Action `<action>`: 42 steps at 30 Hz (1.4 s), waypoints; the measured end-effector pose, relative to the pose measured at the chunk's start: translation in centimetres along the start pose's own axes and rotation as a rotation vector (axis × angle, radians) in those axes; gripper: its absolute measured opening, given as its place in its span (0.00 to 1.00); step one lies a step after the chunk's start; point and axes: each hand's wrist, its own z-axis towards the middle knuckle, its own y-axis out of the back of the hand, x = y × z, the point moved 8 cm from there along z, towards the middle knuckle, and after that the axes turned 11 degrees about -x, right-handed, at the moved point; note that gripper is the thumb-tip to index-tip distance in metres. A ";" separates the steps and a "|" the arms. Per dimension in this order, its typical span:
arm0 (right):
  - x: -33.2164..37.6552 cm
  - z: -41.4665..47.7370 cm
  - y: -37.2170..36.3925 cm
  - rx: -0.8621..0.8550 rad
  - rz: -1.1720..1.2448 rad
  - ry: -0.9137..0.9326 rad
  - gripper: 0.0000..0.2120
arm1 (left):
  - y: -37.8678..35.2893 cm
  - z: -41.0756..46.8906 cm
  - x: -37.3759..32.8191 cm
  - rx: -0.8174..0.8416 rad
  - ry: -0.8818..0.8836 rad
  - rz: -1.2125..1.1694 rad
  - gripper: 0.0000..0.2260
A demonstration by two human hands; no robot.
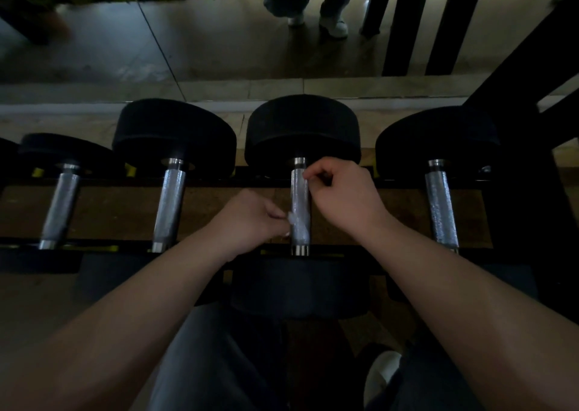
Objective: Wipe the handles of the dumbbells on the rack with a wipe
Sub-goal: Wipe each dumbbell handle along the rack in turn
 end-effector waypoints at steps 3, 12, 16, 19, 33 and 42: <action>0.1 -0.1 0.1 0.019 0.000 -0.010 0.07 | 0.4 1.3 -0.6 -0.144 0.072 -0.185 0.03; -0.2 0.3 0.1 0.050 0.000 -0.044 0.10 | -2.1 -0.3 0.1 0.222 -0.011 0.262 0.07; -0.4 0.5 0.0 0.079 -0.001 -0.067 0.11 | -2.3 1.9 1.1 0.137 0.271 -0.112 0.06; -0.7 0.5 0.1 0.085 0.015 -0.090 0.12 | -1.8 4.1 0.5 0.002 0.347 -0.442 0.09; -0.7 0.3 0.4 0.128 0.017 -0.085 0.09 | 0.9 3.3 -0.6 -0.206 0.225 -0.460 0.08; -1.1 -0.6 0.2 0.158 -0.026 -0.032 0.11 | 0.3 -0.5 -0.4 -0.074 -0.088 -0.161 0.04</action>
